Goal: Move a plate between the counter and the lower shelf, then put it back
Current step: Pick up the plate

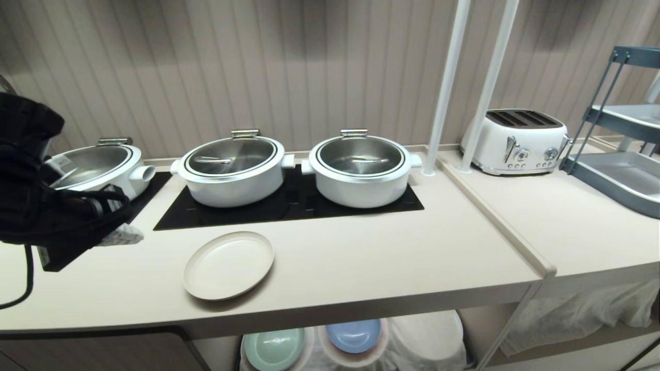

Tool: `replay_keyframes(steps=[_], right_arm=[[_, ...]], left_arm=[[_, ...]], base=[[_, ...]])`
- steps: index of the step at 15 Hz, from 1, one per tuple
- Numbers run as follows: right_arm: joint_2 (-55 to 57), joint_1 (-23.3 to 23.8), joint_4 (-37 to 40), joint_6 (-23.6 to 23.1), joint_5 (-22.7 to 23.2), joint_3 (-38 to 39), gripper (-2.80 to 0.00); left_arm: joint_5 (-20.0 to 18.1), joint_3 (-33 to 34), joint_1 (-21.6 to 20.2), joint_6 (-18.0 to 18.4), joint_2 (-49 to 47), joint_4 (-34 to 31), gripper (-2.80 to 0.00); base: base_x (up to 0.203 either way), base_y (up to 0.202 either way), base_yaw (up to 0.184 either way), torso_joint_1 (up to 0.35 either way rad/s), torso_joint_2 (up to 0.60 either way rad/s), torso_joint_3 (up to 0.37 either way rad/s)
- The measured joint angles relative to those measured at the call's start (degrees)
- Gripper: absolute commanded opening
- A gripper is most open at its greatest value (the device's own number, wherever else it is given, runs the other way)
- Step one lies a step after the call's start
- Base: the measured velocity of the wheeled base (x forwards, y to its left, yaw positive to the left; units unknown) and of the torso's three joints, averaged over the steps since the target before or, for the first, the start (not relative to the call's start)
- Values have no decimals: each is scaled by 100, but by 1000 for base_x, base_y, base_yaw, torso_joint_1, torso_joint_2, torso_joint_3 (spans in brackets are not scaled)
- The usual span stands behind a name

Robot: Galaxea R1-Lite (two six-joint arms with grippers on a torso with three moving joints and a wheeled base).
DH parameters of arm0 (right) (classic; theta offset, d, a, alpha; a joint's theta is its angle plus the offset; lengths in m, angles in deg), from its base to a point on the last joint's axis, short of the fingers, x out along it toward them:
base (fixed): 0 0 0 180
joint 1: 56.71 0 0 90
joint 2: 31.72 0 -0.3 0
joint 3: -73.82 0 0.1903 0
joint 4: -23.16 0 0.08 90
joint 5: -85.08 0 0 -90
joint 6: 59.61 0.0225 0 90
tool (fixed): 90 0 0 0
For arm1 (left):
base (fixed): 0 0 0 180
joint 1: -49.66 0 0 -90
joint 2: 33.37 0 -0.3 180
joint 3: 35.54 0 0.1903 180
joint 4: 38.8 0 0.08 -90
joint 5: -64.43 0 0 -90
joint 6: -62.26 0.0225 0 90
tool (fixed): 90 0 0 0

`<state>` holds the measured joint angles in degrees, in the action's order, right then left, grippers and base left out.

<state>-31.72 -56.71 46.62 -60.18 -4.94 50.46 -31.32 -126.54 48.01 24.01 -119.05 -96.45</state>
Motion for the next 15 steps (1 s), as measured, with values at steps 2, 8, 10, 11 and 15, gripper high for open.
replay_keyframes(steps=[2, 8, 10, 11, 15], right_arm=[[0, 0, 0, 2, 2, 0, -280], [0, 0, 1, 4, 2, 0, -280], [0, 0, -2, 2, 2, 0, -280], [0, 0, 0, 0, 2, 0, -280], [0, 0, 0, 2, 2, 0, -280]], left_arm=[[5, 18, 2, -18, -129, -193, -280], [33, 113, -25, -1, -691, -213, -280], [30, 151, -102, 71, -908, -170, -280], [40, 205, -133, 126, -1011, -93, -280], [77, 607, -207, 316, -1345, 522, -280]], base=[[0, 0, 0, 0, 0, 0], [0, 0, 0, 0, 0, 0], [0, 0, 0, 0, 0, 0], [0, 0, 0, 0, 0, 0], [0, 0, 0, 0, 0, 0]])
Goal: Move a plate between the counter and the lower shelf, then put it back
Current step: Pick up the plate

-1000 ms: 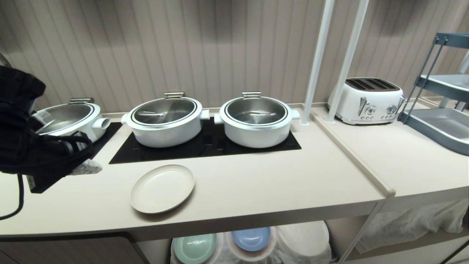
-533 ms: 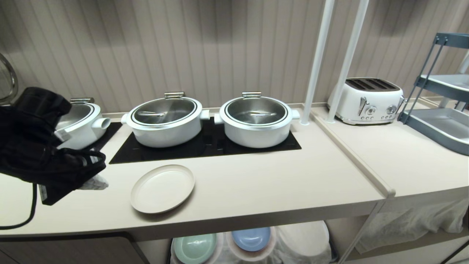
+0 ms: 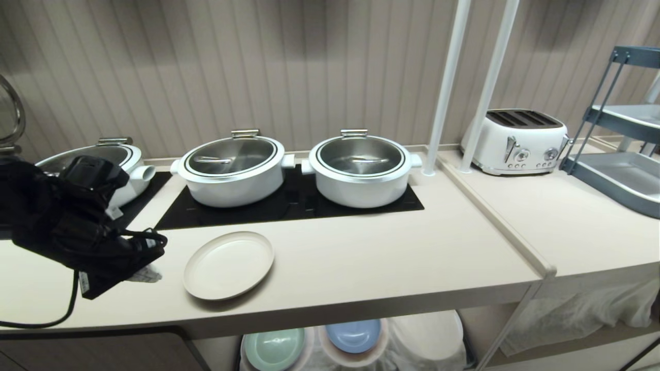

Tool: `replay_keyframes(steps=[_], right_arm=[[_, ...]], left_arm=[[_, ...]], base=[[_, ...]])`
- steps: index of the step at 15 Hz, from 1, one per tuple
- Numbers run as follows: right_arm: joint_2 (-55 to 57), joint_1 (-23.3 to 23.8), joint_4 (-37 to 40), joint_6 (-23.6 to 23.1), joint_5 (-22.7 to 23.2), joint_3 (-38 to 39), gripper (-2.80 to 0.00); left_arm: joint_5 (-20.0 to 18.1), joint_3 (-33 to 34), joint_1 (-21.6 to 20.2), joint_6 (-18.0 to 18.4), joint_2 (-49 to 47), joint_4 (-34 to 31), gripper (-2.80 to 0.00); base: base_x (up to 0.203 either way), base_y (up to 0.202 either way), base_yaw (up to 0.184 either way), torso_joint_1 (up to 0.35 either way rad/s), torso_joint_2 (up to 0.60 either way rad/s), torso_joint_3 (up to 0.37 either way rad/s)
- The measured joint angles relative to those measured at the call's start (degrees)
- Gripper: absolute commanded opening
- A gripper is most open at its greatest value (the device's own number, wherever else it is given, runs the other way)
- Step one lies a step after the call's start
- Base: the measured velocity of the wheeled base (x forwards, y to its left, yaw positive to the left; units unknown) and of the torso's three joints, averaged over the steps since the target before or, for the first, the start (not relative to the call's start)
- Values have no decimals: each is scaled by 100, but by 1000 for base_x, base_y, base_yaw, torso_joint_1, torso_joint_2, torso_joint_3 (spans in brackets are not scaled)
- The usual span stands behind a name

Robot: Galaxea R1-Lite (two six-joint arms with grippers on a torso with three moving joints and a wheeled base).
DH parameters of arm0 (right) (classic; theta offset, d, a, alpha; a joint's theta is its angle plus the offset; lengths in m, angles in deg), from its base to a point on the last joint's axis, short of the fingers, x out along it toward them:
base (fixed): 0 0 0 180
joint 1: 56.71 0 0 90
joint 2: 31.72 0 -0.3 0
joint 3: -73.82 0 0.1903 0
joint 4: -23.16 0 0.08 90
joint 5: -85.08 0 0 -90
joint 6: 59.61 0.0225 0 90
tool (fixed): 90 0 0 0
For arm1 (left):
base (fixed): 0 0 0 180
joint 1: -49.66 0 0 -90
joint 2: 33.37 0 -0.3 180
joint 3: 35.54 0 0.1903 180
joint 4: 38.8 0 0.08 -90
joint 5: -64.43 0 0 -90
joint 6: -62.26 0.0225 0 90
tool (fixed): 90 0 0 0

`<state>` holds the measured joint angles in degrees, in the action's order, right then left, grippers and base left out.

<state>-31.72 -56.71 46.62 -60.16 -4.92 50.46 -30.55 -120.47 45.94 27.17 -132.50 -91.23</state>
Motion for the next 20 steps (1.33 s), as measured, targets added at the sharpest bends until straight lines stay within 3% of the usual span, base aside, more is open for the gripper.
replay_keyframes(steps=[1, 2, 11, 17, 20], right_arm=[[0, 0, 0, 0, 0, 0, -280], [0, 0, 0, -2, -2, 0, -280], [0, 0, 0, -2, 0, 0, -280], [0, 0, 0, -4, 0, 0, -280], [0, 0, 0, -4, 0, 0, -280]], left_arm=[[-16, 47, 0, 11, -65, 46, -280], [-28, 65, 6, 17, -126, 67, 0], [-10, -83, -10, 323, -658, 649, 0], [-79, -338, -451, 1626, -1141, 652, 0], [-90, -467, -534, 1794, -1449, 905, 0]], base=[[0, 0, 0, 0, 0, 0], [0, 0, 0, 0, 0, 0], [0, 0, 0, 0, 0, 0], [0, 0, 0, 0, 0, 0], [0, 0, 0, 0, 0, 0]])
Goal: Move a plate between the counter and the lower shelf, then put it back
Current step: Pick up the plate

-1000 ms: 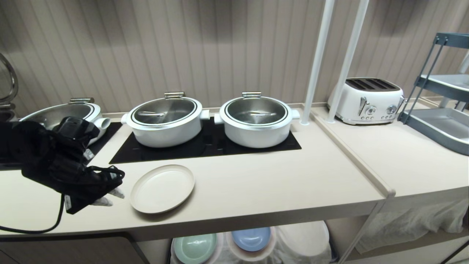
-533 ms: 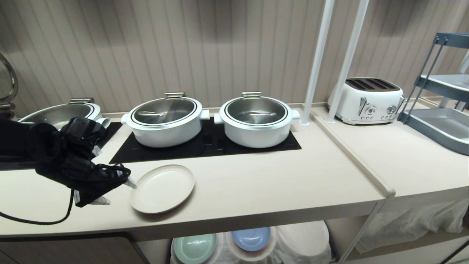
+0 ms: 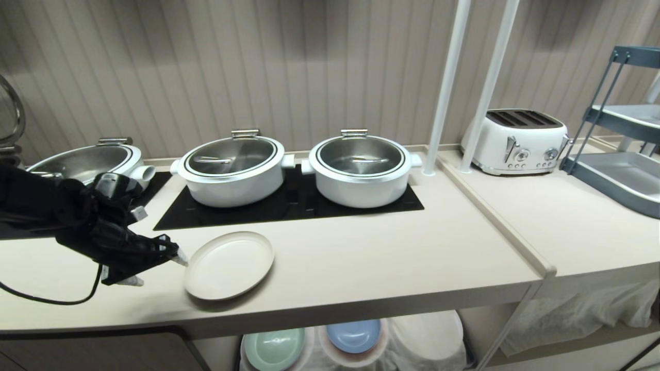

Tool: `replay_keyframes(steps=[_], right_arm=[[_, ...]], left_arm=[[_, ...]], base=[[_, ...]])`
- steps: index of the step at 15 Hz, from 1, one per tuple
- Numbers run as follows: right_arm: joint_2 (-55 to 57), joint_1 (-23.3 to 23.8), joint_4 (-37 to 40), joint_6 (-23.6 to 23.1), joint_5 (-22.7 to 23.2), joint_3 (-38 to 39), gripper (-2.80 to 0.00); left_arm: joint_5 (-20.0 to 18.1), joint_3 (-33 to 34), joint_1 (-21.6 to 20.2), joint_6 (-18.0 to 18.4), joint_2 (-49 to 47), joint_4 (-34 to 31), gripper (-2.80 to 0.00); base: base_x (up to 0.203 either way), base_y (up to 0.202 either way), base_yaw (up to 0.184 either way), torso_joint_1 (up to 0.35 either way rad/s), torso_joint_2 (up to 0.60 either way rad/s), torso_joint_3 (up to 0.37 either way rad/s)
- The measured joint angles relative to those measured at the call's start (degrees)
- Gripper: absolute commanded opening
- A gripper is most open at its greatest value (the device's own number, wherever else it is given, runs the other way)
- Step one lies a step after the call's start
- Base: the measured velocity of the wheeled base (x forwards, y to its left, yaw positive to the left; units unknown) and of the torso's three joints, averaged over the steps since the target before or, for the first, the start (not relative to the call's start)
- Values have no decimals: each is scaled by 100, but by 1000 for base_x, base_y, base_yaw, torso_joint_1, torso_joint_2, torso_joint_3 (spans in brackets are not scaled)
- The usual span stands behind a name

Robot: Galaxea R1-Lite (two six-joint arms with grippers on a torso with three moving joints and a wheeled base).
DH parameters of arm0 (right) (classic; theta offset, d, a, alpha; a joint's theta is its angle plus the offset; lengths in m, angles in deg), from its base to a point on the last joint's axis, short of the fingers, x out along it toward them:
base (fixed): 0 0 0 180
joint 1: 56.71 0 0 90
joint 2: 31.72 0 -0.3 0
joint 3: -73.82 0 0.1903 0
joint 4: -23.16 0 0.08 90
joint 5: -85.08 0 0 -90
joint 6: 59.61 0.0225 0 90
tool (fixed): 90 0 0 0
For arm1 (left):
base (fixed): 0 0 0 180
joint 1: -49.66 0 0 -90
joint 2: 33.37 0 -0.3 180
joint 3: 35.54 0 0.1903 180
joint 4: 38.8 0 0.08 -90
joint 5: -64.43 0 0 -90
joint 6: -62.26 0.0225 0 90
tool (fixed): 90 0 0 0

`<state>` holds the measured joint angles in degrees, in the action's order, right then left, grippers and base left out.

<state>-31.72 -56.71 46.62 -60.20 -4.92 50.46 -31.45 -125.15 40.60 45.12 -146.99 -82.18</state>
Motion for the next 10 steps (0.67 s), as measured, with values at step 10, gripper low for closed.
replay_keyframes(steps=[10], right_arm=[[0, 0, -2, 4, 0, 0, -280]], left_arm=[[-133, -203, 311, 22, -678, 500, 0]], base=[[0, 0, 0, 0, 0, 0]])
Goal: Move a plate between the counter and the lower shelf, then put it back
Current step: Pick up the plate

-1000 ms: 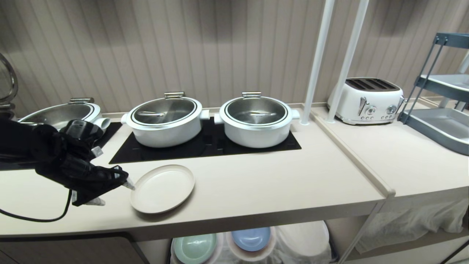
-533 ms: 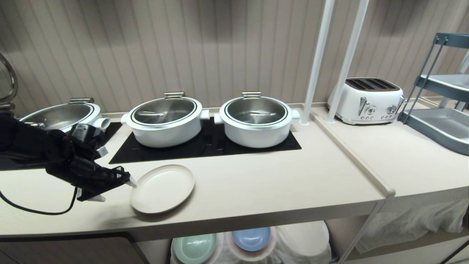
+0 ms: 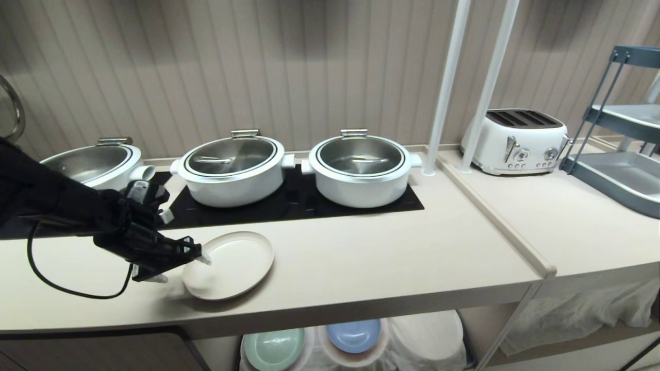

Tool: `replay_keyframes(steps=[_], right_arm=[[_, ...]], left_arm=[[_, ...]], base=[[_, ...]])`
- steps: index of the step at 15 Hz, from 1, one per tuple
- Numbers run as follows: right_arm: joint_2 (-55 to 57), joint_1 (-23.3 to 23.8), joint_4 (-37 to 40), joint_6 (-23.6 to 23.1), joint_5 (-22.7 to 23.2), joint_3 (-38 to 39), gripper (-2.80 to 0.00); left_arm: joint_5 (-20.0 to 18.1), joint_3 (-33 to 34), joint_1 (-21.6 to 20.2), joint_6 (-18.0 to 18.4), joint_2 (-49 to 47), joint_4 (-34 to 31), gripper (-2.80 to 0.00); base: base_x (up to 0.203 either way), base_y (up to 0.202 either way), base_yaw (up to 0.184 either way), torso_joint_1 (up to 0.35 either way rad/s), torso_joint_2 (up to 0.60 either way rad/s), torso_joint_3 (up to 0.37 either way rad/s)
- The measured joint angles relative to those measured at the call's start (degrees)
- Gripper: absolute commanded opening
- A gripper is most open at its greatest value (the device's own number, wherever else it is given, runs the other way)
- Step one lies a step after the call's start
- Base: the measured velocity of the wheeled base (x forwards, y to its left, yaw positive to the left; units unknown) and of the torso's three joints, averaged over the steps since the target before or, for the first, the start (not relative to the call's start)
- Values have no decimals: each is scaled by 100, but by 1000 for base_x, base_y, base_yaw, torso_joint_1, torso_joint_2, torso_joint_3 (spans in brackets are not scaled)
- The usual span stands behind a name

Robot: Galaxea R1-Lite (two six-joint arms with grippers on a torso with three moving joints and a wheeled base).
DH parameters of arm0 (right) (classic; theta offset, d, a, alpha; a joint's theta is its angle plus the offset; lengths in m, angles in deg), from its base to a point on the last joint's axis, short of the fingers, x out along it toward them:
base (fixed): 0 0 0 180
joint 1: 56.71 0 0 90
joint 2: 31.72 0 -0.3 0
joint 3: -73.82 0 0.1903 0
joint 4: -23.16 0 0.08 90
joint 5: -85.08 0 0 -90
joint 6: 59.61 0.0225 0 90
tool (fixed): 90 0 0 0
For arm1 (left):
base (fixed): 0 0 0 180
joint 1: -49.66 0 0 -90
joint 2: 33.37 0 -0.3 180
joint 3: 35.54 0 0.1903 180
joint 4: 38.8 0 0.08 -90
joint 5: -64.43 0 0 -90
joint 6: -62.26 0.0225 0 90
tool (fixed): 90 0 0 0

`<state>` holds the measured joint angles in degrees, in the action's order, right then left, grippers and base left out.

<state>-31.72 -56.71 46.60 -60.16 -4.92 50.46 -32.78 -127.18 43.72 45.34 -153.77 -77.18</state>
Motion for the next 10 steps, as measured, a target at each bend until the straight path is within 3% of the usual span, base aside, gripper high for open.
replay_keyframes(steps=[10], right_arm=[[0, 0, 2, -2, 0, 0, -280]], left_arm=[[71, -2, 157, 6, -242, 304, 0]], base=[[0, 0, 0, 0, 0, 0]])
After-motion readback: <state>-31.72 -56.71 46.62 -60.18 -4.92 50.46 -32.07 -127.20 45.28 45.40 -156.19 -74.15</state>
